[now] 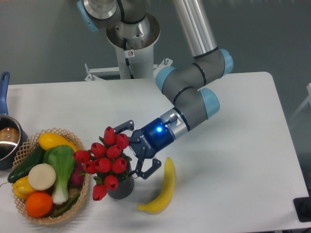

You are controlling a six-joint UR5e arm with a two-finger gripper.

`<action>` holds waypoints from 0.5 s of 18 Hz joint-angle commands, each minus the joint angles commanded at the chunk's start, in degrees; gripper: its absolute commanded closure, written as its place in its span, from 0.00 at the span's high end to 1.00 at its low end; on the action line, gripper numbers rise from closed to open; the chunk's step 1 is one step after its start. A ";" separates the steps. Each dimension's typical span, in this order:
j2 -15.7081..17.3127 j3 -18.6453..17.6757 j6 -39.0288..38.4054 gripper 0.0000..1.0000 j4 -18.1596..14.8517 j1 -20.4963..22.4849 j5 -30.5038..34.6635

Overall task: Insert the flowers into the vase
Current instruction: 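Open the gripper, release the tulips, and lift away from the vase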

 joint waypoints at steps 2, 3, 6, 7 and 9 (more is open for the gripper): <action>2.37 -0.26 0.09 1.00 -0.09 -0.35 7.64; 3.86 -0.70 0.09 1.00 -0.17 -0.44 10.55; 8.26 -2.28 -0.08 1.00 -0.18 -0.27 13.12; 10.10 -2.63 -0.35 1.00 -0.26 -0.09 14.69; 13.44 -2.99 -0.96 1.00 -0.61 0.52 22.75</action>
